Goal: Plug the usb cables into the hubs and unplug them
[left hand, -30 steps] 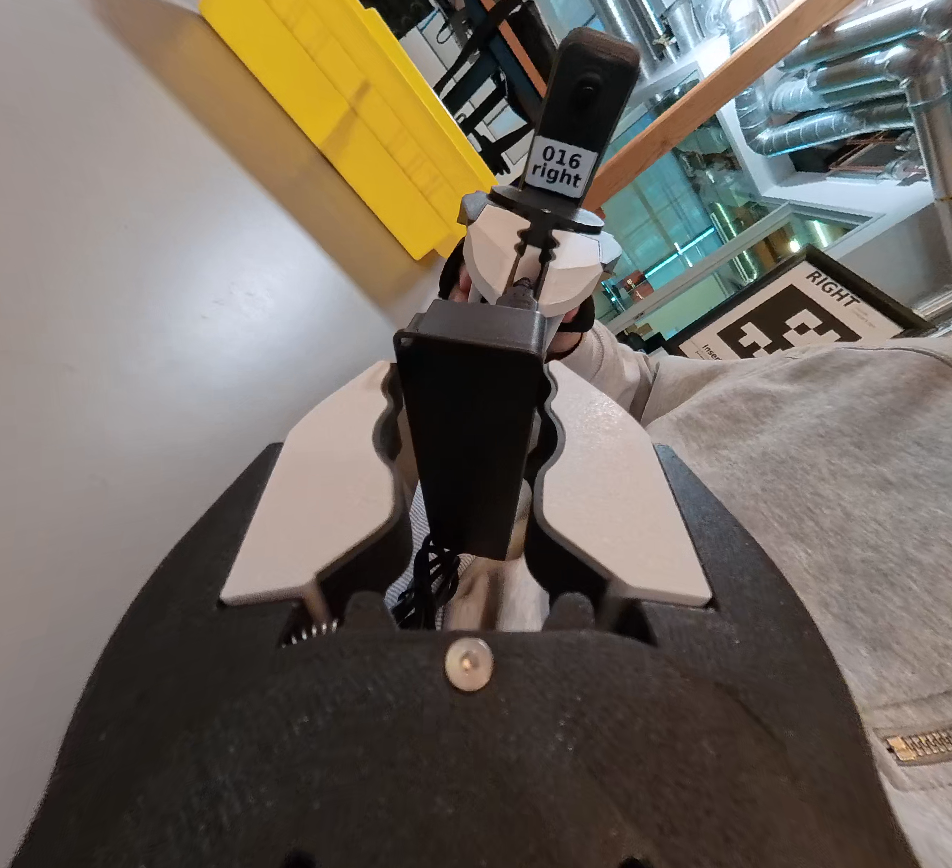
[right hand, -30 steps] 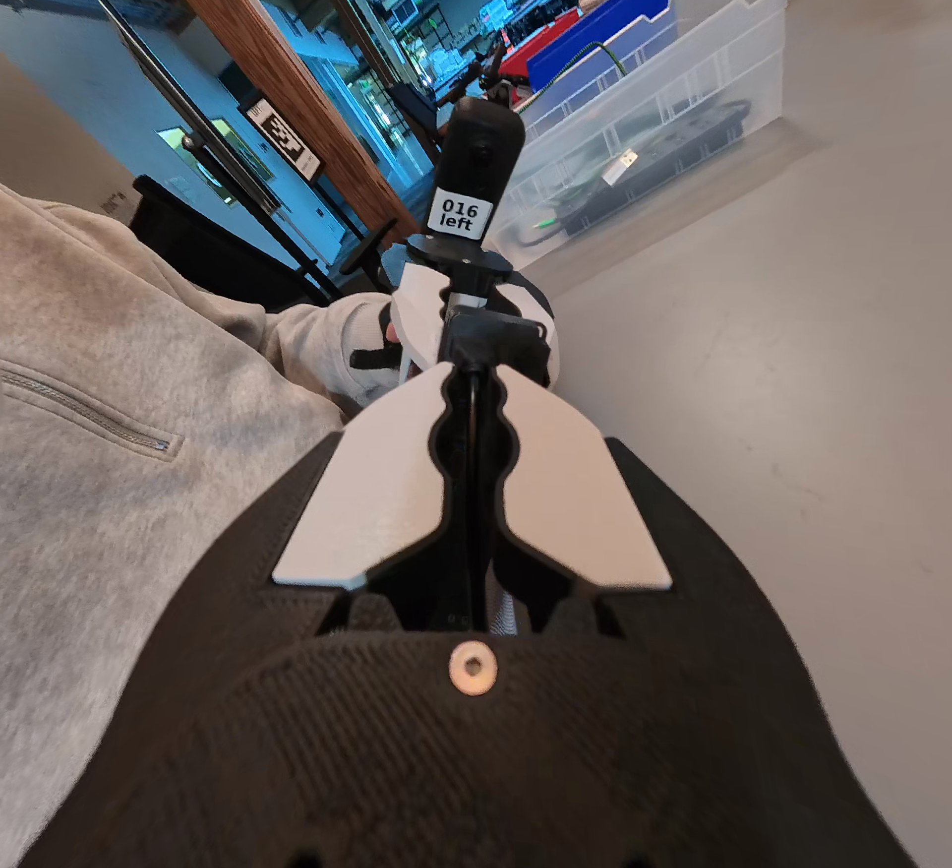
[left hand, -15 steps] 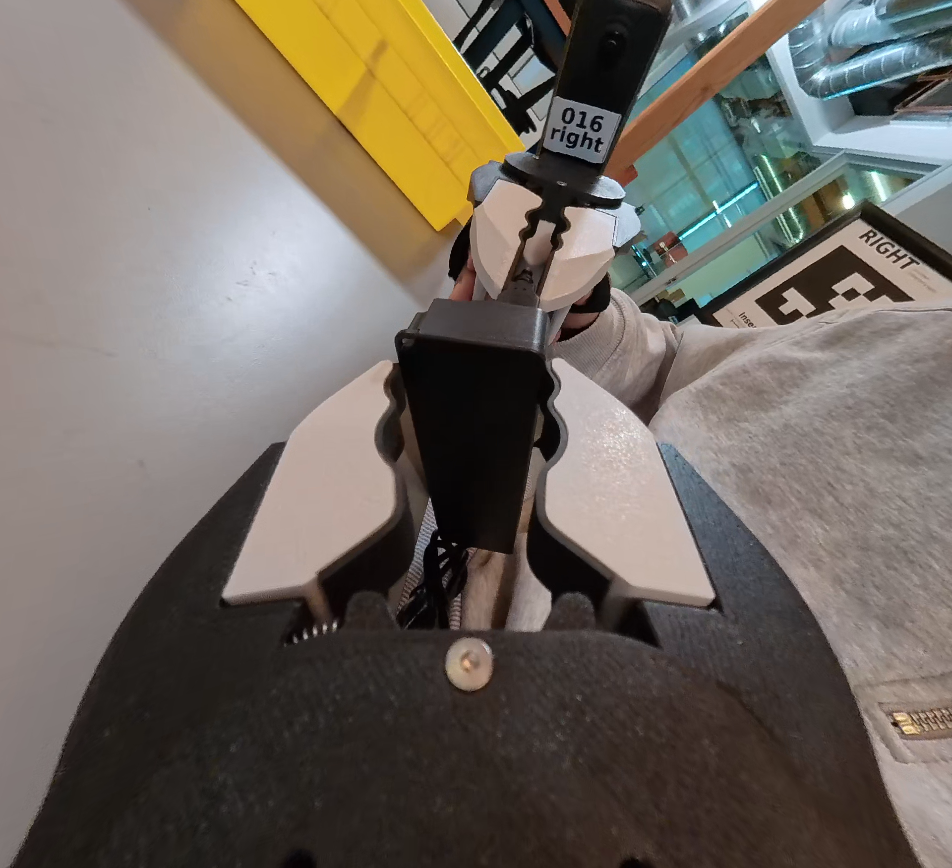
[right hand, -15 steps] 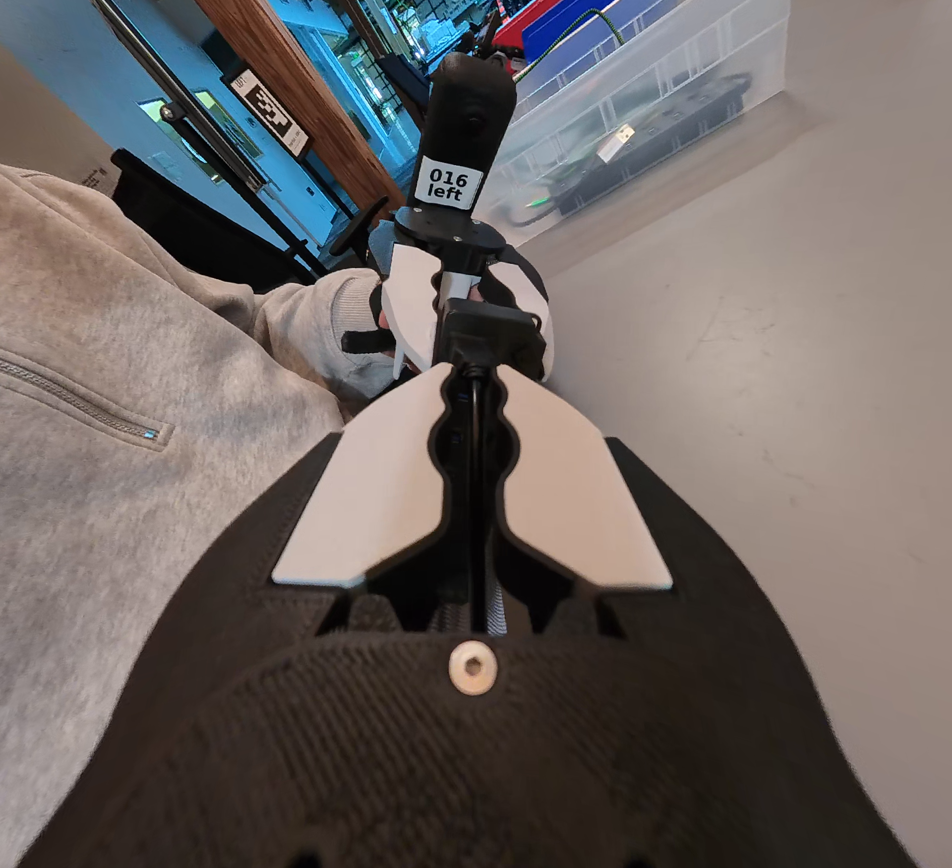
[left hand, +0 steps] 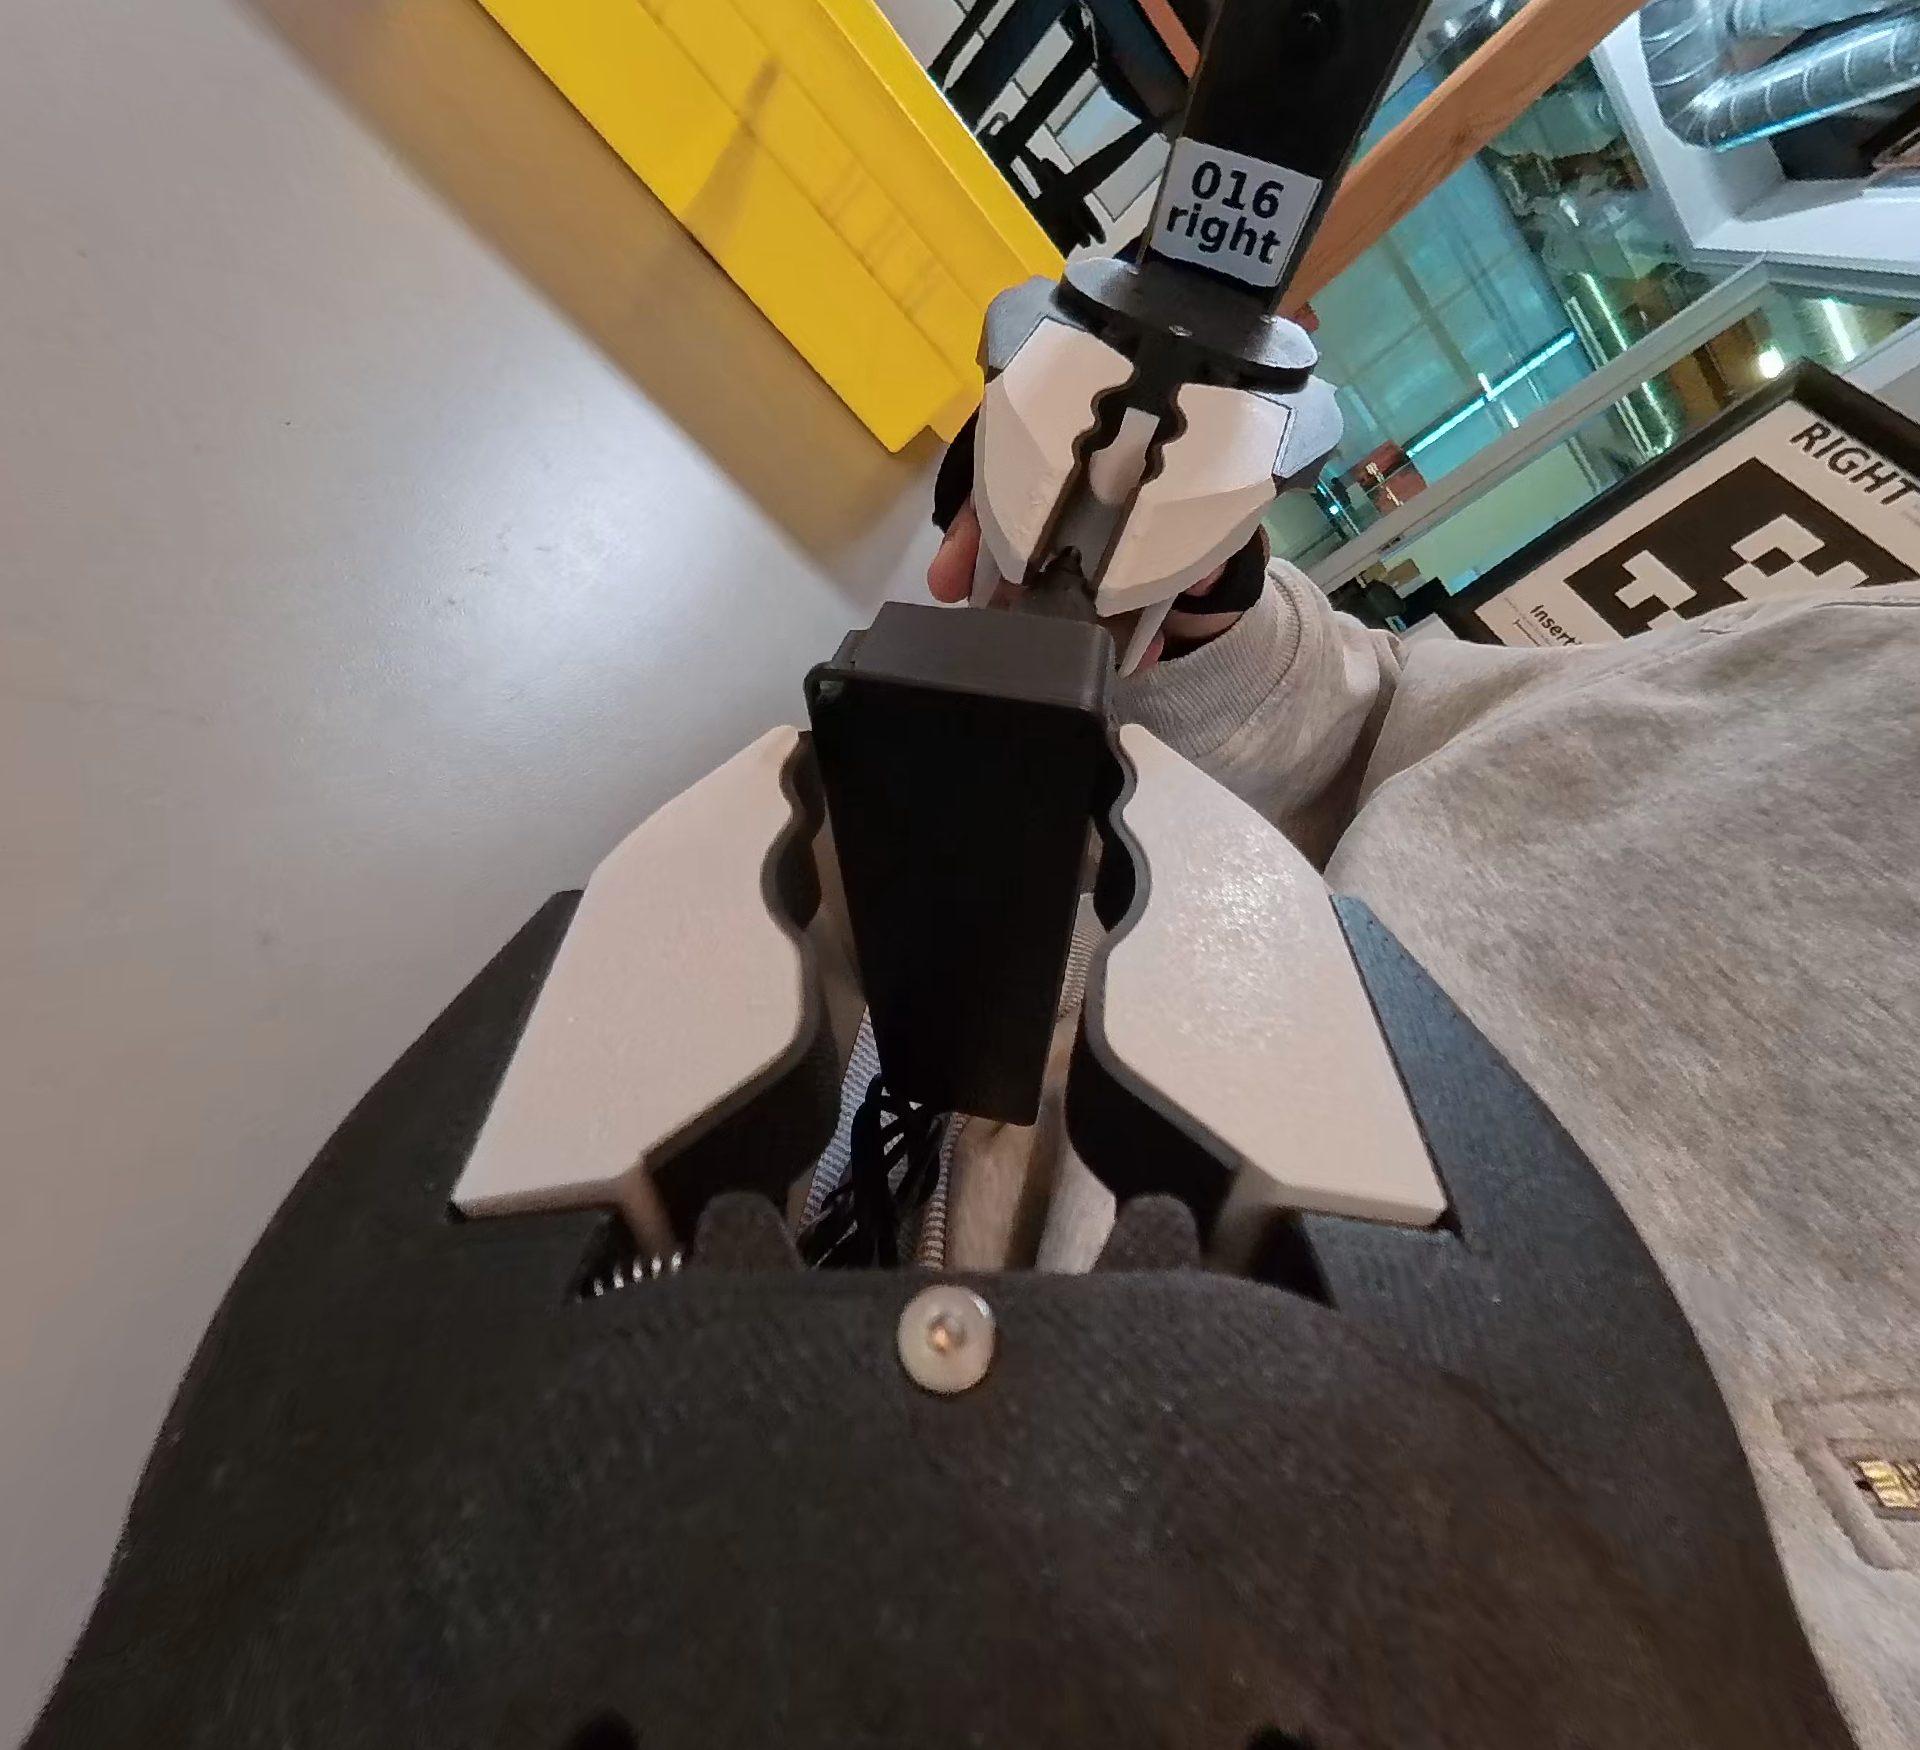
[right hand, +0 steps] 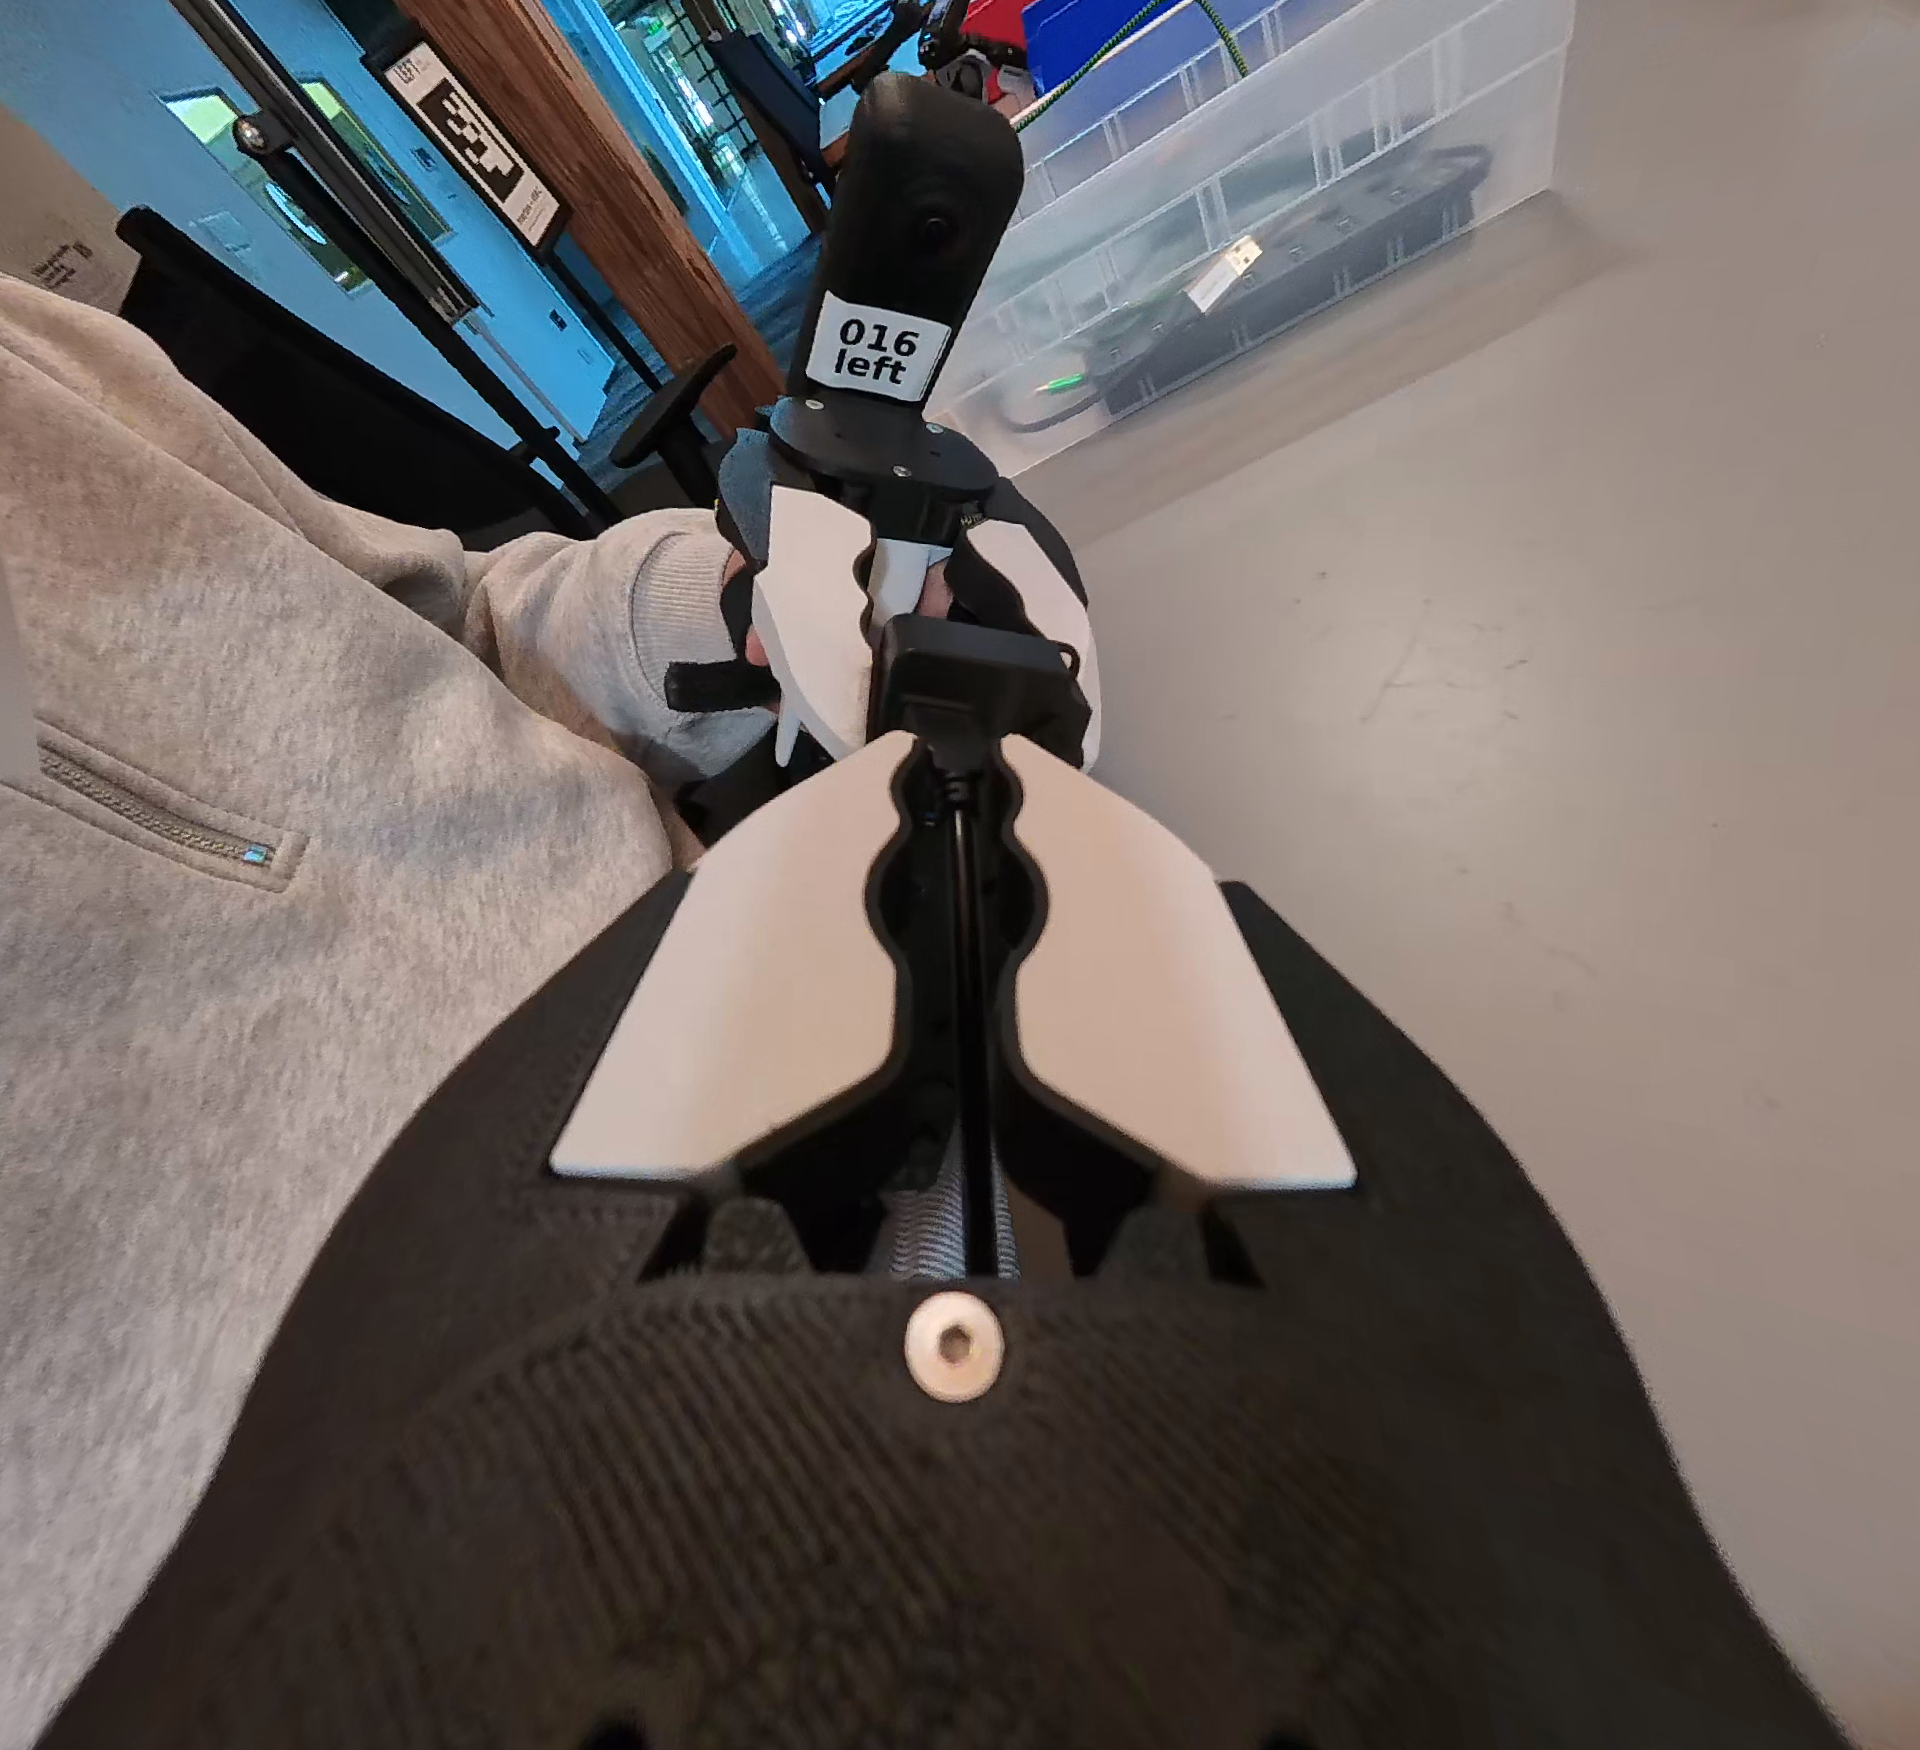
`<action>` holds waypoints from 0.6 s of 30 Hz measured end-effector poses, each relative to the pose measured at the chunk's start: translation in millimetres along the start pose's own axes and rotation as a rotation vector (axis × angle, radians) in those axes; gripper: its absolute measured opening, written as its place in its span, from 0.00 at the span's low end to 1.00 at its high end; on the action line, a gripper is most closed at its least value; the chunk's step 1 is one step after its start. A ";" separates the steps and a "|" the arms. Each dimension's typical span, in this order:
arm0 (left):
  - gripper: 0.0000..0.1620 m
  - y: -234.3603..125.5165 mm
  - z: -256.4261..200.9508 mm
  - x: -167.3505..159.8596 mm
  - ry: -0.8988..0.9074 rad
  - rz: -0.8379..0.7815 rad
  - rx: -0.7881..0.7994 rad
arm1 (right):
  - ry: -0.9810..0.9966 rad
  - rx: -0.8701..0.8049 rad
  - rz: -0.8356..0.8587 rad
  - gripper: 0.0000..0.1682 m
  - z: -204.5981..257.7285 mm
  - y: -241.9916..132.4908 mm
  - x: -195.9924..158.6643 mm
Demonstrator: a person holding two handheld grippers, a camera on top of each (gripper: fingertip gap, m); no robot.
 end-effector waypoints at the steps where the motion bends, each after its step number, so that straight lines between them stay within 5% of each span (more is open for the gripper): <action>1: 0.33 -0.1 -0.1 -0.1 0.000 0.001 -0.001 | 0.004 0.004 -0.001 0.07 0.0 0.0 -0.1; 18: 0.33 1.6 -0.9 -3.9 0.017 0.033 0.000 | -0.014 -0.020 0.028 0.08 -1.7 -4.4 0.3</action>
Point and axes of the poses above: each gripper's, where its closed fingertips meet, y out along the fingers, x out of its top, z = x × y across the jaws, the point moved 4 cm from there along -y, back along the fingers, and after that the axes turned 1 degree about -x, right-handed, at the moved point
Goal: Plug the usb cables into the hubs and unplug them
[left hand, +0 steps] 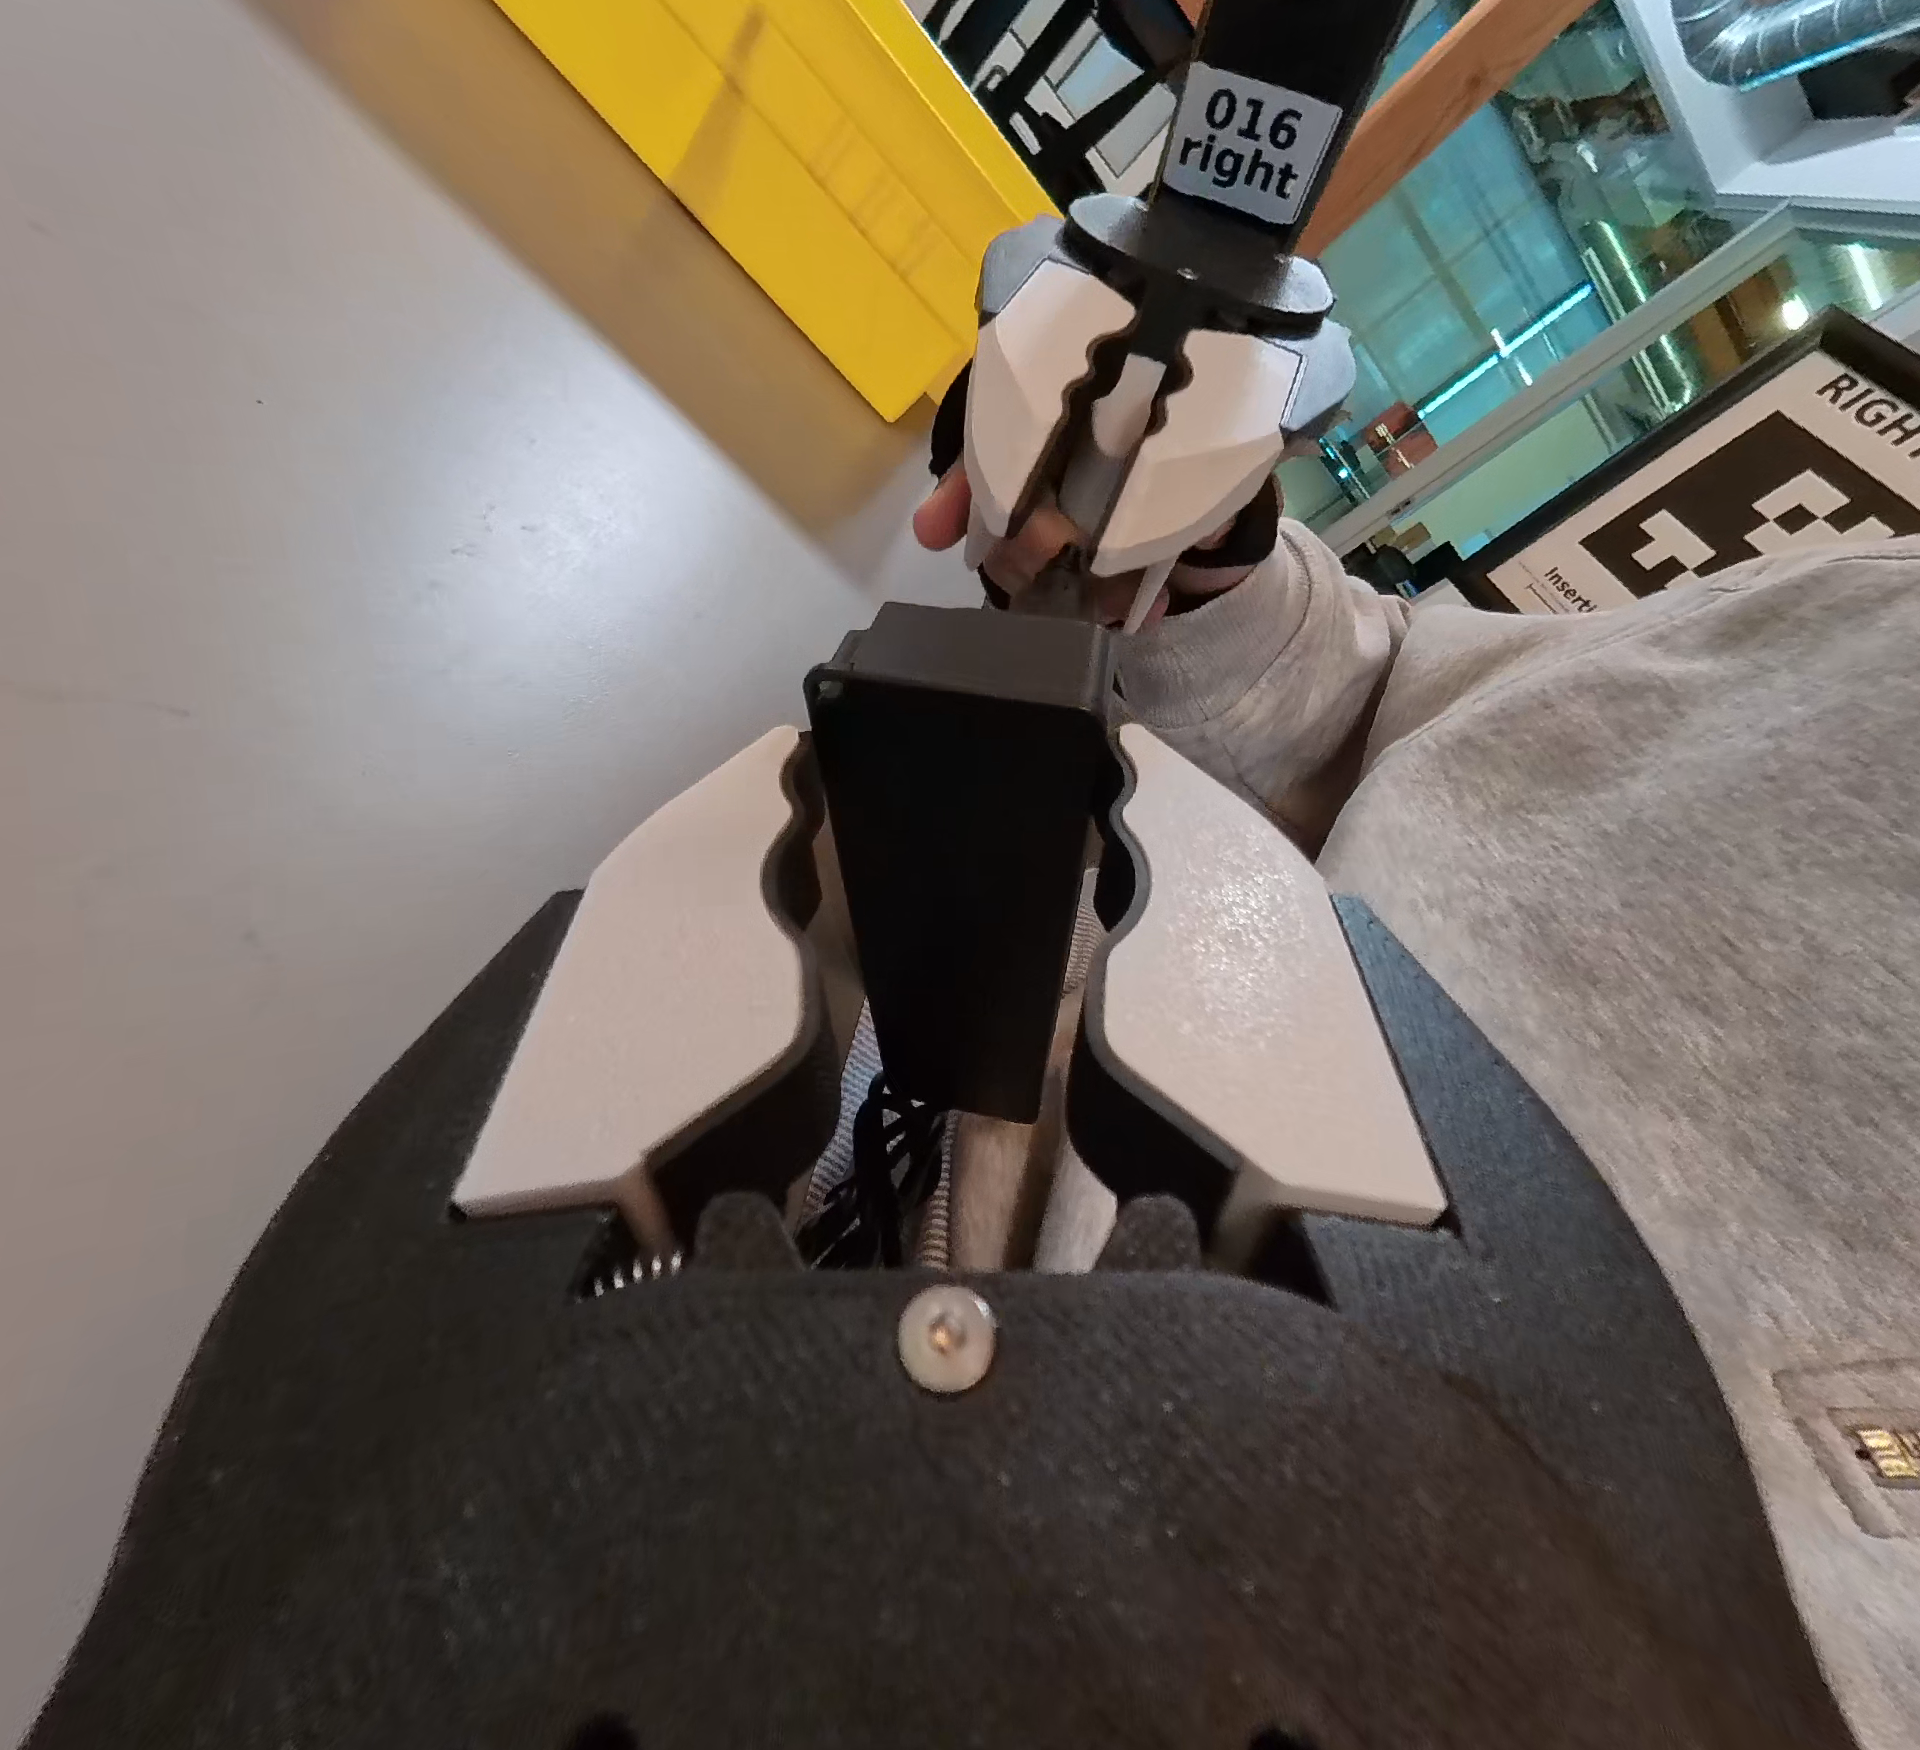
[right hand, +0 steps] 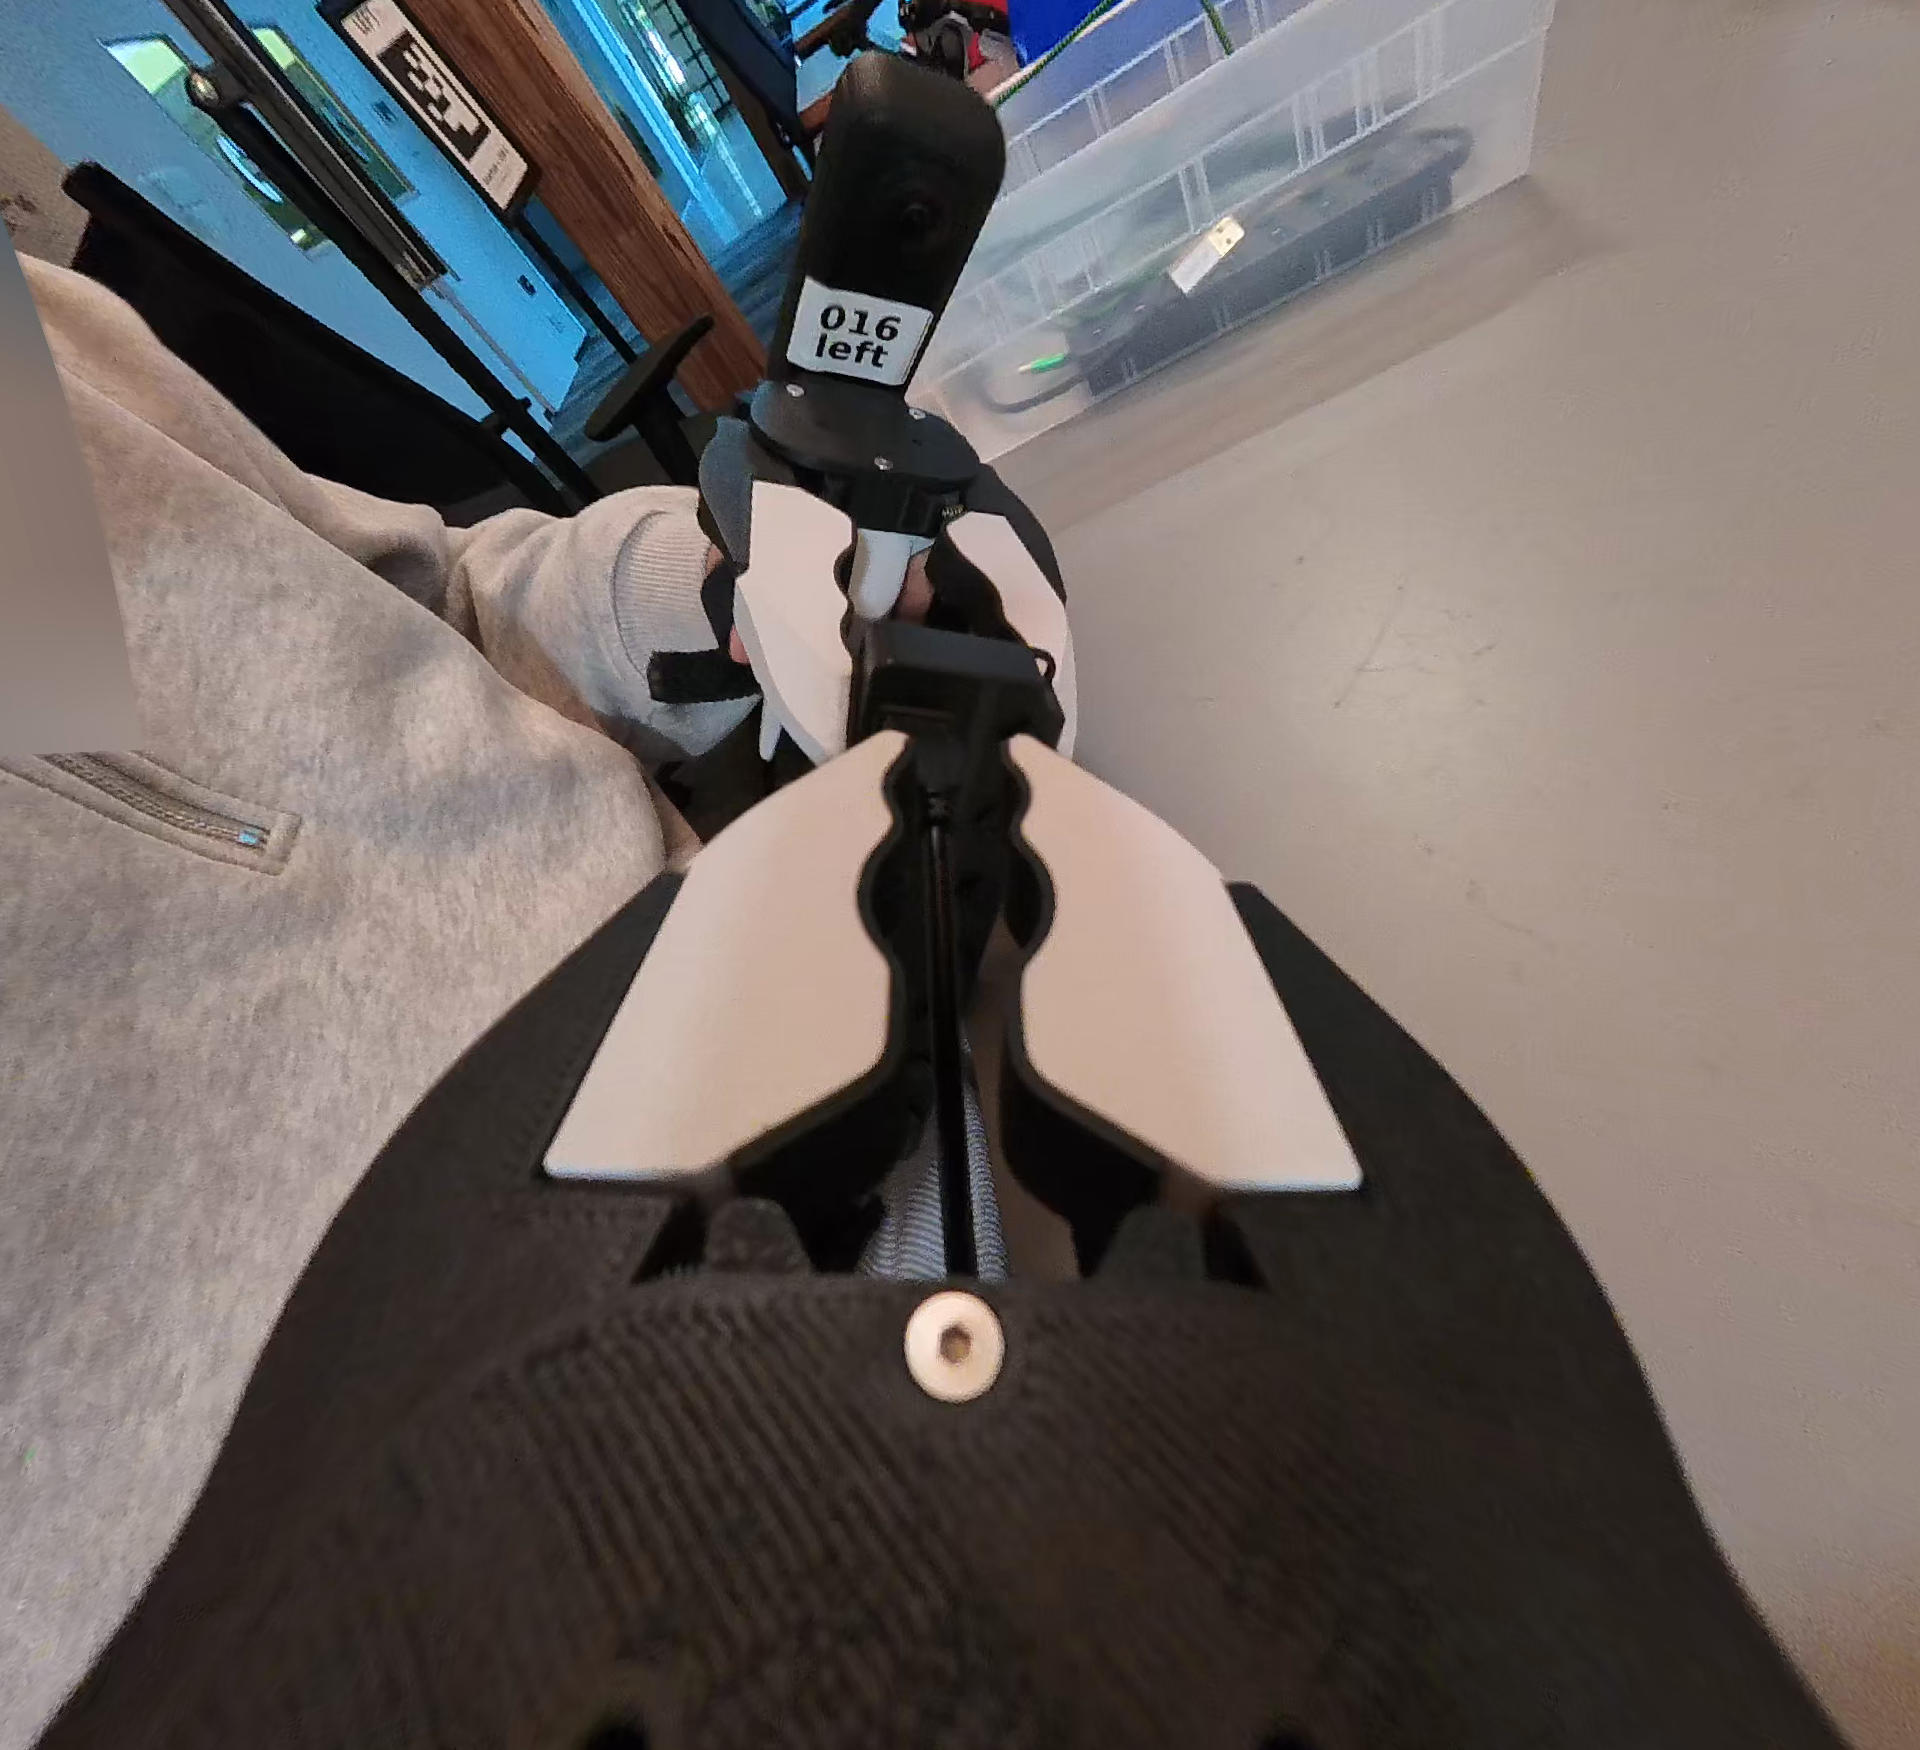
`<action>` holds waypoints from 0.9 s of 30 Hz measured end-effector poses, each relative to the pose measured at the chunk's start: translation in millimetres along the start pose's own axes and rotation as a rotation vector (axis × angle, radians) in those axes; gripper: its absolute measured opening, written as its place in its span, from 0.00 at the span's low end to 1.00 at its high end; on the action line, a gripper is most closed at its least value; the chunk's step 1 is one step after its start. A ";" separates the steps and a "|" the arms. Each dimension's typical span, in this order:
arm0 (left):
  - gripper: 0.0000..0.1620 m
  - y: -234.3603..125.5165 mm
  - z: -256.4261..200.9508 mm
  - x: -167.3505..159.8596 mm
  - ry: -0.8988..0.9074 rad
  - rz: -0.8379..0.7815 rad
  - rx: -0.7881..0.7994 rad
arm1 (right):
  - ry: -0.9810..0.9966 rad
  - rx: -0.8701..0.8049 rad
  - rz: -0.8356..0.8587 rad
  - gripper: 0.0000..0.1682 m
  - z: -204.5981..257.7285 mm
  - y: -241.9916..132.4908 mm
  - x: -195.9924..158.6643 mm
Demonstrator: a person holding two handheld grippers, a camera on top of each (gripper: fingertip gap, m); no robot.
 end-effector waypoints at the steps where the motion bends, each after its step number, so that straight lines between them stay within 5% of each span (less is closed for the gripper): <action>1: 0.33 0.3 -0.2 -0.1 0.004 0.001 0.001 | 0.009 0.007 -0.007 0.08 -0.1 -1.0 0.6; 27: 0.32 -0.3 0.3 -0.5 0.008 0.002 -0.008 | 0.041 0.062 0.043 0.08 3.9 4.9 -6.9</action>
Point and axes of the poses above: each gripper's, where its closed fingertips meet, y out along the fingers, x out of its top, z = x × y across the jaws, the point moved 4 cm from there along -y, back along the fingers, and after that the axes turned 1 degree about -x, right-handed, at the moved point
